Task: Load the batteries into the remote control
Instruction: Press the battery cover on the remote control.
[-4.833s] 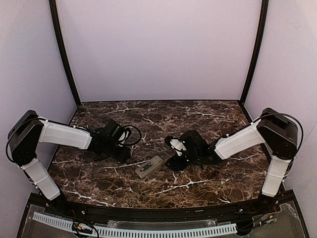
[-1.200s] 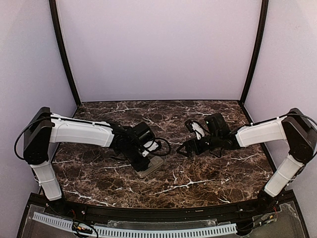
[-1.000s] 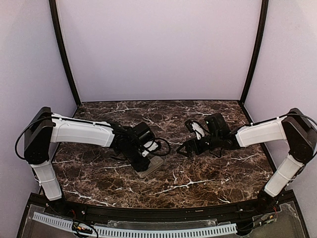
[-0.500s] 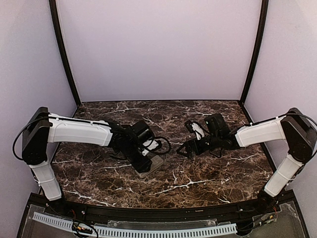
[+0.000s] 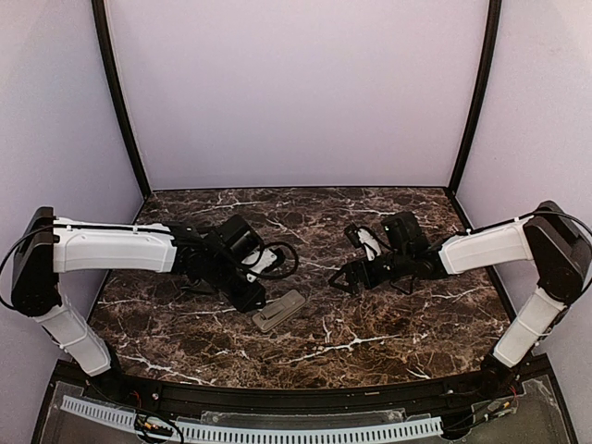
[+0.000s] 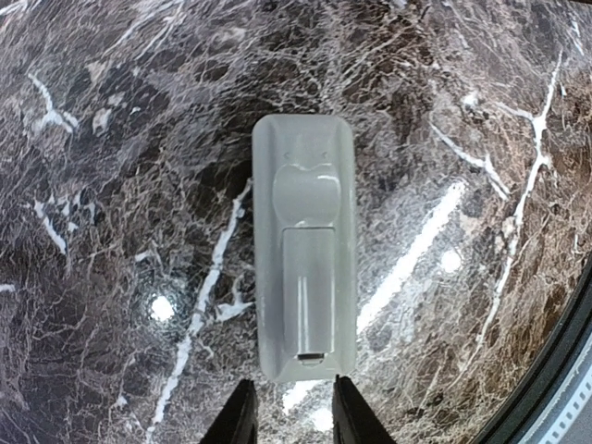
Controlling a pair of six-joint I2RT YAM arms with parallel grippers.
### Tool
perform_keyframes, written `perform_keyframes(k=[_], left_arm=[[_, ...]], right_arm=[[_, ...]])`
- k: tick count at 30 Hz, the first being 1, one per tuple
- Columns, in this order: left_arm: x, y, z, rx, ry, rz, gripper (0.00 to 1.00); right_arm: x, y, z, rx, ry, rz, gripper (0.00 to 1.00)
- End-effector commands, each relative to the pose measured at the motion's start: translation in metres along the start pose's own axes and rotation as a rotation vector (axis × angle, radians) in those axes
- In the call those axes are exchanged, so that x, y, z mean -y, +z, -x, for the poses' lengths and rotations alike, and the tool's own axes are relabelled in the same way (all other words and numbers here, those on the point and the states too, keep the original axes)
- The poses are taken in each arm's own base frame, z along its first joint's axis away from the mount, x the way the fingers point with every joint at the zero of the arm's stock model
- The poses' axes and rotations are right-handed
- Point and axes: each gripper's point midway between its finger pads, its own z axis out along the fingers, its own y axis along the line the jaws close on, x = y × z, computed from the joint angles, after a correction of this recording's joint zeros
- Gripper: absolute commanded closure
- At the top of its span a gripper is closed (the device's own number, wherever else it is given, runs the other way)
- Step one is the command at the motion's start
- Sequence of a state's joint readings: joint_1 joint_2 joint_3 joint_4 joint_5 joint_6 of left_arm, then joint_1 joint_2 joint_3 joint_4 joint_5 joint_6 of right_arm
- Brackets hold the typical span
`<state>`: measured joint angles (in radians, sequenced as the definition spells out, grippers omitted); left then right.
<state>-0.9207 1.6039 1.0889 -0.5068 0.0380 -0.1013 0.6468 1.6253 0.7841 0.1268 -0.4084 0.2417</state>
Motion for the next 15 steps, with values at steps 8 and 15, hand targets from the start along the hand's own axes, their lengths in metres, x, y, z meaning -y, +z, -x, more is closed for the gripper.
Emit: perform_keyframes(k=[8, 15], left_arm=[[-0.002, 0.010, -0.011, -0.017, -0.015, -0.023, 0.77], [0.001, 0.019, -0.011, -0.028, -0.012, -0.038, 0.79]], right_arm=[[0.002, 0.004, -0.002, -0.002, 0.015, 0.016, 0.01], [0.002, 0.005, -0.003, -0.005, 0.020, 0.017, 0.01]])
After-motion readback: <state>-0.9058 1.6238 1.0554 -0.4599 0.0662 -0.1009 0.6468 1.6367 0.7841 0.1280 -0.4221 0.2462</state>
